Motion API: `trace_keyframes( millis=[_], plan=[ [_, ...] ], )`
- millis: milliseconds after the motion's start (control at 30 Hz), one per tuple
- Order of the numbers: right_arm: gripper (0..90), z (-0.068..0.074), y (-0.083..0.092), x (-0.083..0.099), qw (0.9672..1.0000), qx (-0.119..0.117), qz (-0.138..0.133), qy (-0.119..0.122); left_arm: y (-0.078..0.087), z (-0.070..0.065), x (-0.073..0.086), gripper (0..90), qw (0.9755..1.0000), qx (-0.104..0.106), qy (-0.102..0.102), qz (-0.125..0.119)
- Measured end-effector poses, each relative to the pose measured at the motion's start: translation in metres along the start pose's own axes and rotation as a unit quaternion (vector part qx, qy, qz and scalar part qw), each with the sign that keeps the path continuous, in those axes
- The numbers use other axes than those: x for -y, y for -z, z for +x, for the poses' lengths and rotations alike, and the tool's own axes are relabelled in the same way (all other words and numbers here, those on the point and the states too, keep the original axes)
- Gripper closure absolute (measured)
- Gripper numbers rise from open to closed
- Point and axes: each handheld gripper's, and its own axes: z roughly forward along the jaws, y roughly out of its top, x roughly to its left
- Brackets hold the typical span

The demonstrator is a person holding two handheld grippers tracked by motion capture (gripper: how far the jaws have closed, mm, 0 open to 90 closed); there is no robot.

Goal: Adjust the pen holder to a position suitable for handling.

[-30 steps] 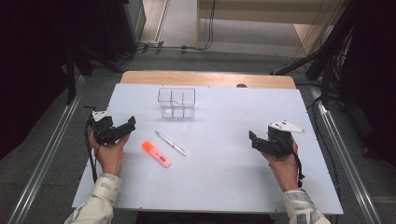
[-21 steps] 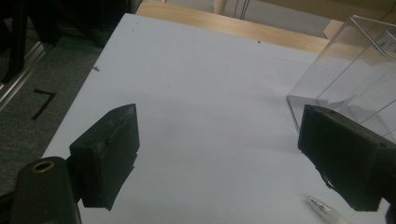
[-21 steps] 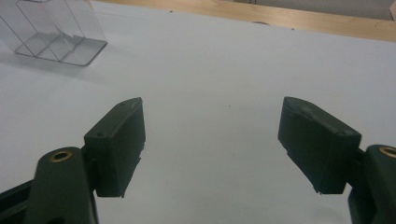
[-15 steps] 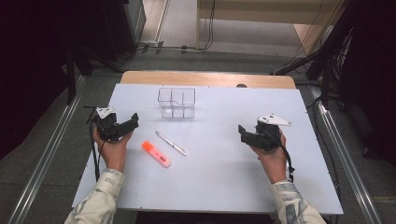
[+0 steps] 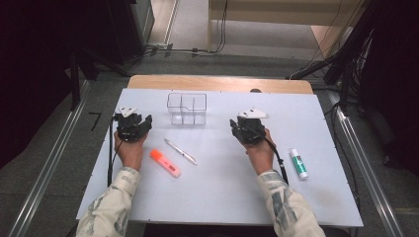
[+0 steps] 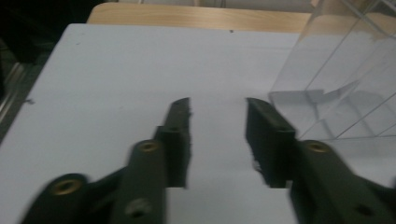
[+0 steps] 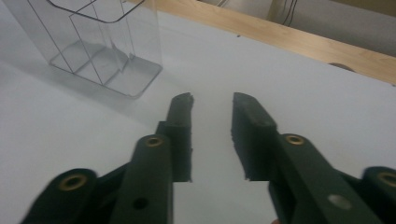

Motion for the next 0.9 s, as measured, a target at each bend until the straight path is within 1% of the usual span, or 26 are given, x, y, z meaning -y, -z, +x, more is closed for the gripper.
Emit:
trace_keyframes(
  millis=[33,67,100,133,200,233,267,300,333,367,400,433,467,500,567,600,700,733,767,800,833,867,900],
  plan=[
    [76.5,0.003,-0.008,-0.002,1.0,0.0,0.0,0.002,-0.004,-0.002,-0.002,78.8,1.0,0.008,0.001,0.005],
    [82.7,0.006,-0.016,-0.005,1.0,0.0,0.0,0.007,-0.009,-0.003,-0.003,85.4,0.9998,0.014,0.004,0.009],
    [87.4,0.01,-0.024,-0.007,0.9999,0.001,0.002,0.017,-0.013,-0.004,-0.004,90.0,0.9998,0.016,0.007,0.01],
    [87.6,0.013,-0.033,-0.009,0.9998,-0.003,0.006,0.017,-0.018,-0.006,-0.006,90.0,0.9997,0.017,0.009,0.015],
    [87.8,0.018,-0.048,-0.014,0.9997,-0.02,0.01,0.005,-0.027,-0.012,-0.008,90.0,0.9997,0.012,-0.006,0.02],
    [87.8,0.021,-0.055,-0.016,0.9997,-0.022,0.01,0.003,-0.031,-0.013,-0.009,90.0,0.9997,0.013,-0.009,0.018],
    [87.9,0.024,-0.062,-0.018,0.9995,-0.027,0.013,-0.002,-0.036,-0.015,-0.01,90.0,0.9996,0.018,-0.008,0.02],
    [87.8,0.027,-0.068,-0.021,0.9995,-0.029,0.015,-0.004,-0.04,-0.017,-0.012,90.0,0.9995,0.022,-0.01,0.022],
    [87.8,0.029,-0.072,-0.023,0.9995,-0.028,0.012,-0.004,-0.044,-0.019,-0.013,90.0,0.9994,0.022,-0.014,0.024],
    [87.8,0.029,-0.072,-0.023,0.9995,-0.028,0.012,-0.004,-0.044,-0.019,-0.013,90.0,0.9994,0.022,-0.014,0.024],
    [87.9,0.031,-0.076,-0.025,0.9995,-0.027,0.011,-0.009,-0.047,-0.021,-0.015,90.0,0.9994,0.023,-0.017,0.021],
    [87.8,0.032,-0.082,-0.029,0.9995,-0.024,0.009,-0.019,-0.053,-0.023,-0.02,90.0,0.9993,0.025,-0.018,0.022],
    [87.8,0.031,-0.084,-0.031,0.9994,-0.025,0.007,-0.024,-0.055,-0.023,-0.022,90.0,0.9992,0.024,-0.021,0.023],
    [87.9,0.03,-0.087,-0.032,0.9991,-0.025,0.011,-0.031,-0.058,-0.024,-0.024,90.0,0.9993,0.023,-0.021,0.022],
    [87.9,0.029,-0.091,-0.033,0.9991,-0.025,0.015,-0.031,-0.061,-0.024,-0.025,90.0,0.9993,0.023,-0.02,0.024],
    [87.8,0.03,-0.092,-0.032,0.9991,-0.024,0.017,-0.031,-0.065,-0.027,-0.026,90.0,0.999,0.024,-0.026,0.028],
    [87.8,0.031,-0.096,-0.032,0.9989,-0.027,0.018,-0.035,-0.067,-0.033,-0.026,90.0,0.9985,0.034,-0.031,0.03],
    [87.8,0.032,-0.097,-0.031,0.9987,-0.03,0.017,-0.036,-0.068,-0.034,-0.026,90.0,0.9982,0.042,-0.029,0.032],
    [87.8,0.034,-0.097,-0.031,0.9987,-0.033,0.016,-0.035,-0.068,-0.035,-0.025,90.0,0.998,0.048,-0.023,0.034],
    [87.8,0.036,-0.097,-0.031,0.9991,-0.025,0.016,-0.031,-0.068,-0.036,-0.025,90.0,0.9976,0.057,-0.012,0.038],
    [87.8,0.035,-0.096,-0.03,0.9991,-0.023,0.017,-0.032,-0.067,-0.037,-0.024,90.0,0.9974,0.058,-0.007,0.042],
    [87.9,0.033,-0.096,-0.03,0.9987,-0.027,0.02,-0.039,-0.067,-0.04,-0.024,90.0,0.9974,0.058,-0.013,0.042],
    [88.0,0.032,-0.094,-0.028,0.9986,-0.026,0.019,-0.042,-0.066,-0.044,-0.024,90.0,0.9972,0.056,-0.024,0.044]
  ],
)
